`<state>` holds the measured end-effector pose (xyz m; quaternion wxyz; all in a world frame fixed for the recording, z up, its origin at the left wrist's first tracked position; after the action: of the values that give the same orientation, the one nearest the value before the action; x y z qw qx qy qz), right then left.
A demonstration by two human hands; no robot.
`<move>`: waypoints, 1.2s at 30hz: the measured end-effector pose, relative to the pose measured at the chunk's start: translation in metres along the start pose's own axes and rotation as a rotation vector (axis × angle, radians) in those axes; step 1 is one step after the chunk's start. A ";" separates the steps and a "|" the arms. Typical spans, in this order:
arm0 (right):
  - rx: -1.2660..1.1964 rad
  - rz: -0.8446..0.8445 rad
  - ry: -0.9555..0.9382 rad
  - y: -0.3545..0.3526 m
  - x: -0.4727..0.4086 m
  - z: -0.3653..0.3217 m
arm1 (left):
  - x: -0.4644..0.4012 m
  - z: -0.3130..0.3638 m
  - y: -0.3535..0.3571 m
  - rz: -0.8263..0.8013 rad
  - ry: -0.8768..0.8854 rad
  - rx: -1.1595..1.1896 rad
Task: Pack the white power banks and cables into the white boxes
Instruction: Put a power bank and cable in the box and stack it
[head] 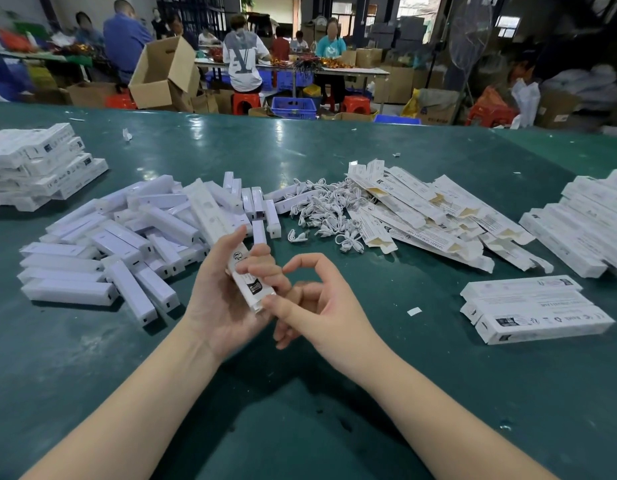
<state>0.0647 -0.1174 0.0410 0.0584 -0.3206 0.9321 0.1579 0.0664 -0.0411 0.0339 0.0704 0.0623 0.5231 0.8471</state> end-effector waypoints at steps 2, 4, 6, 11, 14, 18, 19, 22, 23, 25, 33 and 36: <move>0.203 0.055 -0.051 -0.006 0.001 -0.003 | 0.001 -0.006 0.003 -0.026 -0.035 0.010; 0.439 0.101 -0.115 -0.009 0.002 -0.010 | 0.001 -0.011 0.006 -0.047 -0.070 -0.033; 0.638 0.157 -0.179 -0.012 0.003 -0.019 | 0.001 -0.015 0.008 -0.051 -0.104 -0.074; 0.844 0.112 -0.317 -0.001 0.003 -0.031 | 0.001 -0.012 -0.001 0.115 -0.052 -0.104; 0.741 0.094 -0.237 -0.003 0.002 -0.021 | -0.001 -0.017 0.003 0.106 -0.093 -0.159; 0.504 0.126 -0.121 -0.008 -0.002 0.000 | 0.000 -0.023 0.005 0.037 -0.151 -0.300; 0.483 0.135 -0.071 -0.012 -0.003 0.005 | -0.001 -0.020 0.002 0.070 -0.131 -0.356; 0.480 0.107 0.062 -0.018 -0.007 0.018 | -0.003 0.005 -0.025 0.346 0.031 -0.750; 0.509 0.097 0.068 -0.020 -0.007 0.019 | -0.001 0.019 -0.033 0.467 0.101 -0.897; 0.602 0.100 0.025 -0.023 -0.006 0.015 | 0.006 0.046 -0.044 0.654 0.236 -1.046; 1.113 0.002 -0.037 -0.016 -0.022 0.015 | 0.018 0.089 -0.060 0.822 0.439 -1.035; 1.295 -0.070 0.014 -0.006 -0.043 0.029 | 0.014 0.087 -0.056 0.768 0.488 -1.080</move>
<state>0.1021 -0.0873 0.0210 0.2388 -0.2517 0.8282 -0.4401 0.0714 0.0624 0.0231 -0.3317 0.0071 -0.0285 0.9429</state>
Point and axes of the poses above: each hand's wrist, its own x-axis away from the middle knuckle, its own y-axis out of the palm, z = x × y, the point moved 9 cm from there along -x, towards the middle knuckle, and after that the axes turned 9 degrees about -x, right-handed, at the moved point
